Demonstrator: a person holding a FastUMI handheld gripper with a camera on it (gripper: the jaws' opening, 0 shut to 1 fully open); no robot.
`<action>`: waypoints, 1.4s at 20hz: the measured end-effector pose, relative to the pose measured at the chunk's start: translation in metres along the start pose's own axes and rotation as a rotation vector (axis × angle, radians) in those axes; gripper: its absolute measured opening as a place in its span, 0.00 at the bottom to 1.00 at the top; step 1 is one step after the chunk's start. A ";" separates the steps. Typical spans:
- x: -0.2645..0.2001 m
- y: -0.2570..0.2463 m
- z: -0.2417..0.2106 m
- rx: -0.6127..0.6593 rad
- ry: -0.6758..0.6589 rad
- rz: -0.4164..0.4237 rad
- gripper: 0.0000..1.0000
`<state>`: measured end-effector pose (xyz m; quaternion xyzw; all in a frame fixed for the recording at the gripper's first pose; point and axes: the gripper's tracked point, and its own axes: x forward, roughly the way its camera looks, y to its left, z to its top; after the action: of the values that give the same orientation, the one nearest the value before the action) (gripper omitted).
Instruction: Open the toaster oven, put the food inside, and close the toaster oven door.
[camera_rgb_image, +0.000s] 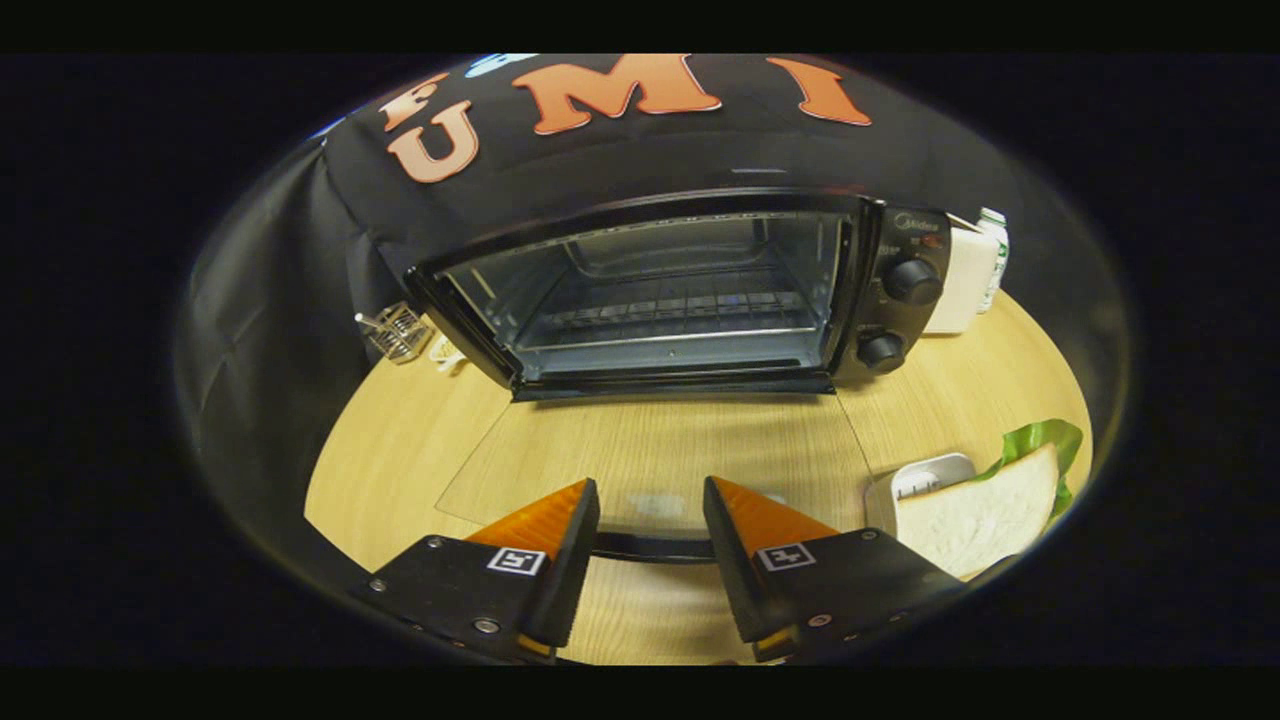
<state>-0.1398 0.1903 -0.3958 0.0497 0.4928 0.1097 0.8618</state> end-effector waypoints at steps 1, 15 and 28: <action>0.005 0.000 -0.008 -0.027 0.018 -0.010 0.62; -0.090 -0.066 0.039 -0.060 -0.114 0.011 0.96; -0.121 -0.229 0.011 0.062 -0.039 -0.005 0.99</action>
<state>-0.1580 -0.0609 -0.3330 0.0774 0.4794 0.0913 0.8694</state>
